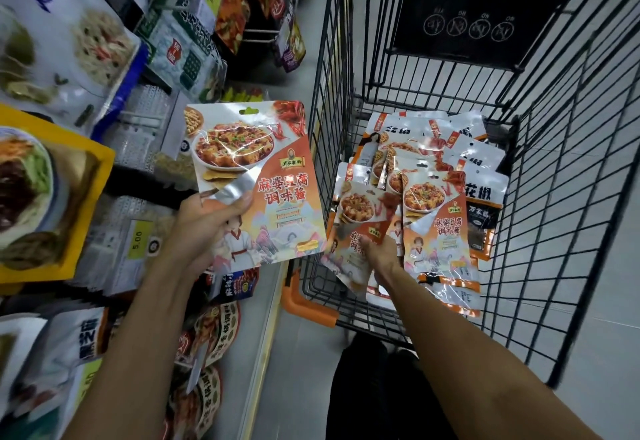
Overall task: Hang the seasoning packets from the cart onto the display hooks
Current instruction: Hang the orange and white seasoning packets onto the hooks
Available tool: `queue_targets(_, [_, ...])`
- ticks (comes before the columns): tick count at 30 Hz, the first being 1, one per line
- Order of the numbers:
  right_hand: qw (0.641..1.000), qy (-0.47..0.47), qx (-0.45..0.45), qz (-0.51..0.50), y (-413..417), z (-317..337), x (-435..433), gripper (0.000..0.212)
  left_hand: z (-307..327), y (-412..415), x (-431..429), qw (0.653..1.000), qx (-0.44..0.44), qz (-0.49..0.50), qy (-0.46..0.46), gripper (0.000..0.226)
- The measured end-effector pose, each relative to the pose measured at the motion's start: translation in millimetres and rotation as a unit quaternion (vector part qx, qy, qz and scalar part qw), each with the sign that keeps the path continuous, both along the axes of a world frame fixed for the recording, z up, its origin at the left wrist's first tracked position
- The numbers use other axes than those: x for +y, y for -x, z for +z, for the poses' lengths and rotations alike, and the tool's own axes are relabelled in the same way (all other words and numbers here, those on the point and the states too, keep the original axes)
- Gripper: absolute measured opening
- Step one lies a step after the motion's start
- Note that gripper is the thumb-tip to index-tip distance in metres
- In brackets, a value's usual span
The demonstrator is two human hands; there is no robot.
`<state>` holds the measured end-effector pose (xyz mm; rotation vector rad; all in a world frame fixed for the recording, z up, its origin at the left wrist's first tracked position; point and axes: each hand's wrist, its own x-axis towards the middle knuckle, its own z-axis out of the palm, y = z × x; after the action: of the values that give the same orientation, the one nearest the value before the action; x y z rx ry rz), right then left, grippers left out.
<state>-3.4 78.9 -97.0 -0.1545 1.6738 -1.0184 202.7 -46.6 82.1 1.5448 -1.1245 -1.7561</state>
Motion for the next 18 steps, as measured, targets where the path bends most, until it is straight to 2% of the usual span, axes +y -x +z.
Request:
queue_targets(3, [1.0,0.015,0.013,-0.01,16.1,15.2,6.6,0.008,6.7,-1.3,7.0,1.0,0.002,0.013,-0.002,0.026])
queue_targets(7, [0.998,0.046,-0.008,-0.044,50.2,57.0,16.6,0.013,22.8,-4.3,18.9,0.999,-0.004,0.034,-0.011,0.051])
queue_targets(9, [0.996,0.06,-0.031,-0.057,63.8,81.9,20.0,0.021,33.6,-3.2,26.1,0.999,-0.011,0.047,-0.012,0.056])
queue_targets(12, [0.993,0.093,-0.061,-0.048,78.2,119.8,21.8,0.029,52.2,-0.5,37.2,0.998,-0.02,0.064,0.003,0.035])
queue_targets(14, [0.99,0.126,-0.064,-0.029,86.1,144.6,23.1,0.025,65.5,1.3,47.2,0.996,-0.013,0.082,0.021,0.029])
queue_targets(17, [0.983,0.18,-0.038,0.024,94.9,184.6,25.9,0.031,89.3,1.9,67.5,0.991,0.008,0.118,0.064,0.014])
queue_targets(18, [0.978,0.2,-0.023,0.048,97.1,200.4,25.6,0.035,98.8,0.7,75.9,0.988,0.002,0.13,0.079,0.017])
